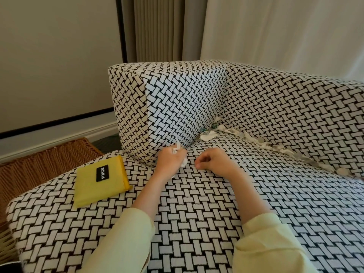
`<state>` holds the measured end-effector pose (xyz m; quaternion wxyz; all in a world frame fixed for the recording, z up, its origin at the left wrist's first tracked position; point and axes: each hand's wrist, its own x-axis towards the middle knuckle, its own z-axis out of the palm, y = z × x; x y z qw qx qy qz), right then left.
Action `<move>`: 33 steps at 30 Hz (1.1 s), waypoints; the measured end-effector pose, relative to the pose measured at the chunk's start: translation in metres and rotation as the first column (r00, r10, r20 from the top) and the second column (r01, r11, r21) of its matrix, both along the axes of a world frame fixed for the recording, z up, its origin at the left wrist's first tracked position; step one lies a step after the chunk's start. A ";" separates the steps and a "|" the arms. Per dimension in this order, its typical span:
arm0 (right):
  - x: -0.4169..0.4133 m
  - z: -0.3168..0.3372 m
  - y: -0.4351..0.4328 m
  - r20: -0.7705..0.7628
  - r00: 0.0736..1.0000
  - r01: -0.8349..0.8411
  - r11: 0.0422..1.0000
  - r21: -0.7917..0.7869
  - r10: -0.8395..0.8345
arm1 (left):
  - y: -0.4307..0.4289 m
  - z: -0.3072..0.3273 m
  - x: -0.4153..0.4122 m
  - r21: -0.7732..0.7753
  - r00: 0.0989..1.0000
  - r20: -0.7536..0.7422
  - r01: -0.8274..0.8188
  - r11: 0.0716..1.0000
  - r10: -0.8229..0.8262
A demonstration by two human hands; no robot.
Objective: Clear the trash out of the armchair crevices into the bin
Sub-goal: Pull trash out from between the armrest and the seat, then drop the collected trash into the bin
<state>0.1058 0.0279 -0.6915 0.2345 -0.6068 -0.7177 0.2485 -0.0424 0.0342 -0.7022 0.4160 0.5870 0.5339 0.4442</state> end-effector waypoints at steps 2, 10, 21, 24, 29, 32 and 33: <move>-0.005 -0.001 0.001 0.083 0.997 0.007 1.000 0.005 -0.007 | -0.006 0.001 -0.002 0.004 1.000 -0.006 -0.001 1.000 0.001; -0.018 0.013 -0.014 -0.598 0.795 0.096 0.995 -0.040 -0.101 | -0.029 0.011 -0.012 -0.149 0.994 0.112 0.014 0.989 0.003; -0.139 0.067 -0.039 -0.790 0.602 -0.107 0.992 0.067 0.118 | -0.049 0.068 -0.107 0.076 0.985 -0.029 -0.167 0.983 0.170; -0.184 0.063 -0.039 -0.798 0.588 -0.194 0.981 0.022 0.135 | -0.060 0.066 -0.152 0.098 0.963 -0.096 -0.244 0.965 0.253; -0.272 0.054 -0.049 -0.780 0.604 -0.328 0.943 -0.054 0.165 | -0.088 0.052 -0.235 0.117 0.892 -0.209 -0.384 0.916 0.401; -0.325 0.046 -0.060 -0.752 0.631 -0.386 0.918 -0.090 0.192 | -0.108 0.044 -0.274 0.082 0.840 -0.226 -0.488 0.869 0.493; -0.341 0.042 -0.063 -0.734 0.650 -0.380 0.921 -0.091 0.196 | -0.112 0.040 -0.284 0.052 0.836 -0.190 -0.515 0.855 0.515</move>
